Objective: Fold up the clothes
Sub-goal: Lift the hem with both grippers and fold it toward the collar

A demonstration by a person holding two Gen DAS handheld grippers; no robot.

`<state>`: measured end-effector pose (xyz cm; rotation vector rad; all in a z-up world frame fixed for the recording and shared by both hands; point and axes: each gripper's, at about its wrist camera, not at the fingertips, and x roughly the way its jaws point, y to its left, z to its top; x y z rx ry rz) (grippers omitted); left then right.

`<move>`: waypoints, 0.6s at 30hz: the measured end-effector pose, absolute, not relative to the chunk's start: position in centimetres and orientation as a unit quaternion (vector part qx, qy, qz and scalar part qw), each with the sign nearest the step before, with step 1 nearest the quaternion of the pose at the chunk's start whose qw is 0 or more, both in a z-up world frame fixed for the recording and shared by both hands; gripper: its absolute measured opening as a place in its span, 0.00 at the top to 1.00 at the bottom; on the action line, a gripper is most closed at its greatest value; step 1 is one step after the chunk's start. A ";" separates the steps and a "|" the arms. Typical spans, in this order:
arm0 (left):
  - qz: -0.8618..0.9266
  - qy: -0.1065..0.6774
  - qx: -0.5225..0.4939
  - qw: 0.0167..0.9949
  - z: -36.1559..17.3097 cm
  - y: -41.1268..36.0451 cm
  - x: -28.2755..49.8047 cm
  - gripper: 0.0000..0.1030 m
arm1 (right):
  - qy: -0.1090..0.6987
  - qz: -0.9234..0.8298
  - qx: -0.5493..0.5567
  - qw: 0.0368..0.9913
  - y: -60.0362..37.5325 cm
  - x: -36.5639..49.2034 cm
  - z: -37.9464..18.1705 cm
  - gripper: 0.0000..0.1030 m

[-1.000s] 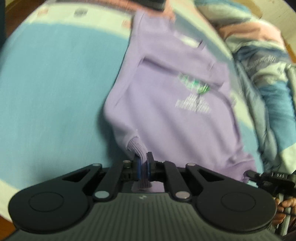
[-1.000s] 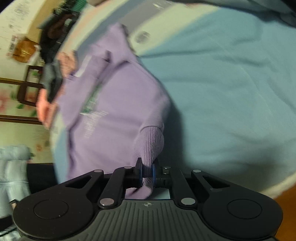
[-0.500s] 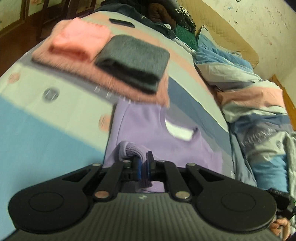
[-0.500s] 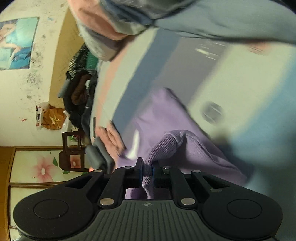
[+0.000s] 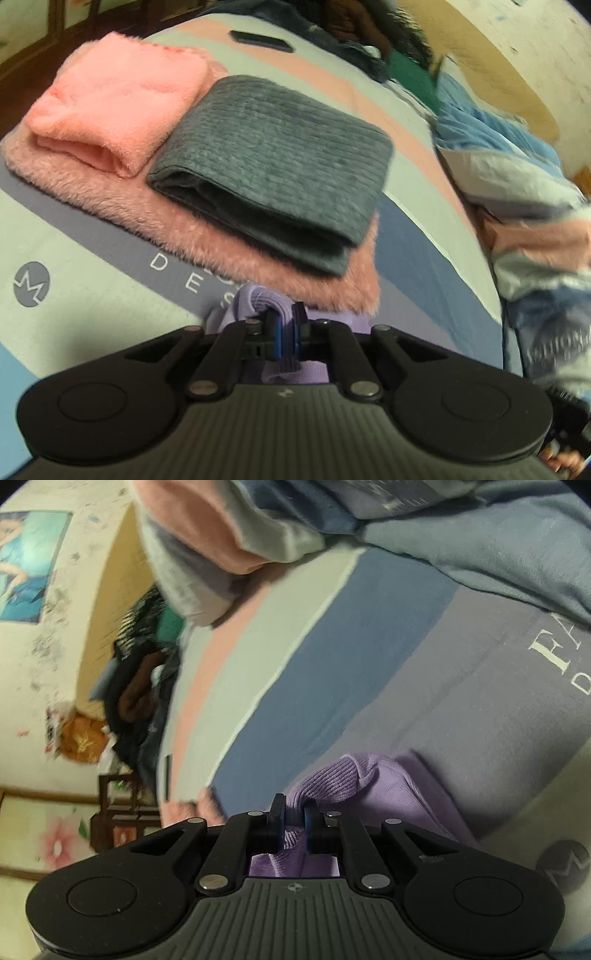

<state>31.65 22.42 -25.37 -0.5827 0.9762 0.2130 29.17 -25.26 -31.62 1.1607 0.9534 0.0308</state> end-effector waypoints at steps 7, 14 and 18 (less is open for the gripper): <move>0.117 0.481 -0.248 0.833 -25.5 21.9 33.8 0.75 | 0.400 -0.022 0.550 0.732 -26.0 30.9 -32.8 0.76; 0.142 0.398 -0.128 0.897 -18.7 20.7 31.4 0.02 | 0.387 0.028 0.458 0.800 -26.0 29.1 -28.8 0.72; 0.123 0.458 -0.096 0.875 -21.0 19.6 28.5 0.01 | 0.372 0.006 0.400 0.838 -26.5 23.1 -27.4 0.60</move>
